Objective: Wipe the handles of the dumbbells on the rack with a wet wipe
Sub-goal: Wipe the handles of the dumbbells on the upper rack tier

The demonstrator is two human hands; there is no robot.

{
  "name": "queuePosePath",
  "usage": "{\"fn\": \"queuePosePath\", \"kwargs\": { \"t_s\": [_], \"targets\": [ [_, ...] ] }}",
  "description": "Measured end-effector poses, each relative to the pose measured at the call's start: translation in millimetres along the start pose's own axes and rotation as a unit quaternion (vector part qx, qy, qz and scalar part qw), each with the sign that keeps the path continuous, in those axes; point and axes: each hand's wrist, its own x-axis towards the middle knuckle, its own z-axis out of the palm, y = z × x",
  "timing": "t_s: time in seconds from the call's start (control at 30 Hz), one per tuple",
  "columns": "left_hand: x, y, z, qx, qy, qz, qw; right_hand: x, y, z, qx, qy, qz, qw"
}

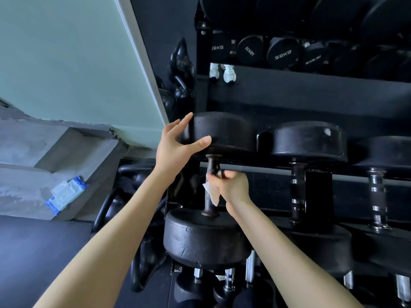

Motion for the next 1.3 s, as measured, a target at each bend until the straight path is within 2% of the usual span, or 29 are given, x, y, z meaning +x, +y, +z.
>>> {"fn": "queuePosePath", "kwargs": {
  "t_s": [0.07,0.13,0.27,0.33,0.53,0.7,0.77,0.93,1.07,1.13,1.23,1.3],
  "targets": [
    [0,0,0,0.004,0.002,-0.002,1.0,-1,-4,5,0.018,0.021,-0.021,0.999],
    [0,0,0,0.004,0.002,0.001,1.0,-3,0,4,-0.009,0.002,-0.033,0.999],
    [1,-2,-1,0.013,-0.004,0.01,1.0,-8,5,-12,-0.053,-0.139,-0.021,0.989],
    [1,-2,-1,0.015,-0.004,0.013,1.0,-9,10,-19,-0.12,-0.162,-0.042,0.979],
    [1,-3,-1,0.012,-0.008,0.012,1.0,-13,5,-20,-0.257,-0.053,-0.147,0.954],
    [0,-2,0,0.01,-0.007,0.009,1.0,-13,-4,-7,-0.311,0.031,-0.149,0.938],
    [0,-1,0,0.01,-0.003,0.006,1.0,-8,-7,-1,-0.308,0.074,-0.145,0.937],
    [-2,0,1,0.005,-0.002,0.004,1.0,8,-21,19,-0.178,0.198,-0.079,0.961],
    [-3,0,1,-0.006,-0.004,0.004,1.0,8,-18,36,-0.138,0.215,-0.023,0.966],
    [-3,2,1,-0.012,-0.005,0.004,1.0,5,-24,37,-0.19,0.197,-0.049,0.961],
    [-4,4,2,-0.018,-0.005,0.004,1.0,4,-30,30,-0.327,0.14,-0.097,0.929],
    [-5,5,2,-0.022,-0.003,0.0,1.0,8,-28,24,-0.307,0.136,-0.111,0.935]
  ]
}}
